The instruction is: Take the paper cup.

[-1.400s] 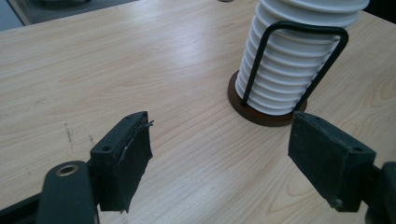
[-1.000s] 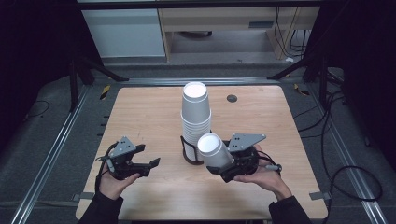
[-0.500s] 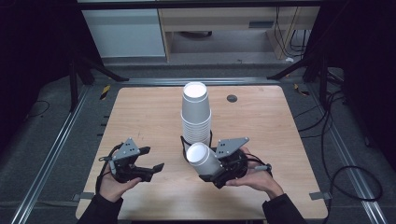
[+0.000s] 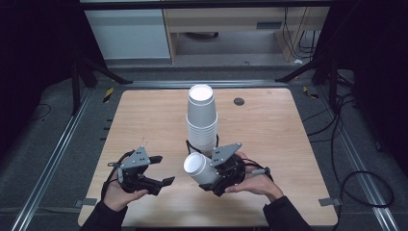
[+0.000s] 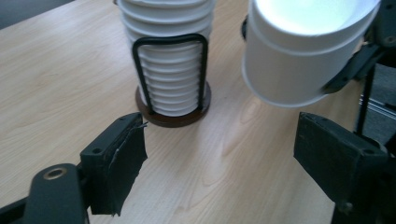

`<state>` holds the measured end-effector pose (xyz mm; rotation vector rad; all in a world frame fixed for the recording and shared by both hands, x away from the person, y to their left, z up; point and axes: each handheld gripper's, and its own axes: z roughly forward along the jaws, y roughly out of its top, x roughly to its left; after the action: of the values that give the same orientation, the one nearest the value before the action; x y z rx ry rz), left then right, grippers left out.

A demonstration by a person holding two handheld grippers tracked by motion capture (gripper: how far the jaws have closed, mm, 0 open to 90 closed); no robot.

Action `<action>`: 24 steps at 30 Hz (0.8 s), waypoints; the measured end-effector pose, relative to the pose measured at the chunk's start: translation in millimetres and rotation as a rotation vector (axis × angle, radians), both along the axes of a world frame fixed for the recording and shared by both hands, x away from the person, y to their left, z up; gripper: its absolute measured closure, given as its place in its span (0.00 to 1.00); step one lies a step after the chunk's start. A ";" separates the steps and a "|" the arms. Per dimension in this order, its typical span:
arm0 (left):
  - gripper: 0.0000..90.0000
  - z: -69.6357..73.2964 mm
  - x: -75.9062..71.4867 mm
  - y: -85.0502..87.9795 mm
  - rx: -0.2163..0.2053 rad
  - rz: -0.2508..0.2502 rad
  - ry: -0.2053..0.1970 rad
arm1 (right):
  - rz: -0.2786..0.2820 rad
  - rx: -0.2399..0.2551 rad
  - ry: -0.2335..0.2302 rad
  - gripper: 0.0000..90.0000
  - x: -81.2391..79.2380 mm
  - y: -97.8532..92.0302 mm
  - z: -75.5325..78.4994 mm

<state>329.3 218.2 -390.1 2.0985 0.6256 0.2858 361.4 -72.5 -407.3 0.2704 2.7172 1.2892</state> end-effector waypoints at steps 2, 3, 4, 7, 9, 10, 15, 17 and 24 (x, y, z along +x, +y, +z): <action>0.17 -0.6 -0.8 -2.8 0.000 -0.016 0.005 | 0.011 -0.010 -0.001 0.14 0.8 4.8 -2.4; 0.17 -0.6 -1.0 -3.8 0.004 -0.027 0.008 | 0.011 -0.010 -0.001 0.14 0.8 4.8 -2.4; 0.17 -0.8 -1.3 -4.9 0.005 -0.033 0.009 | 0.015 -0.016 0.002 0.14 1.1 6.1 -3.2; 0.17 -1.0 -2.2 -7.9 0.000 -0.052 0.018 | 0.030 -0.035 0.002 0.14 1.5 10.5 -6.6; 0.17 -1.1 -2.7 -10.0 0.000 -0.060 0.020 | 0.037 -0.046 -0.003 0.14 1.4 12.4 -8.1; 0.16 -1.1 -2.9 -11.0 0.001 -0.067 0.020 | 0.038 -0.053 0.002 0.14 0.8 13.9 -9.3; 0.16 -1.7 -3.3 -16.0 -0.004 -0.091 0.032 | 0.058 -0.067 0.003 0.14 -0.4 19.4 -12.5; 0.15 -2.1 -3.4 -17.8 -0.009 -0.099 0.043 | 0.064 -0.075 0.000 0.14 -0.9 22.3 -13.9; 0.14 -5.0 -2.4 -24.2 -0.006 -0.117 0.065 | 0.083 -0.089 0.001 0.14 -2.7 29.3 -16.2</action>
<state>326.9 194.0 -395.1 2.1366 0.5384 0.1495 358.8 -43.1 -423.5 0.1507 2.8045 1.1839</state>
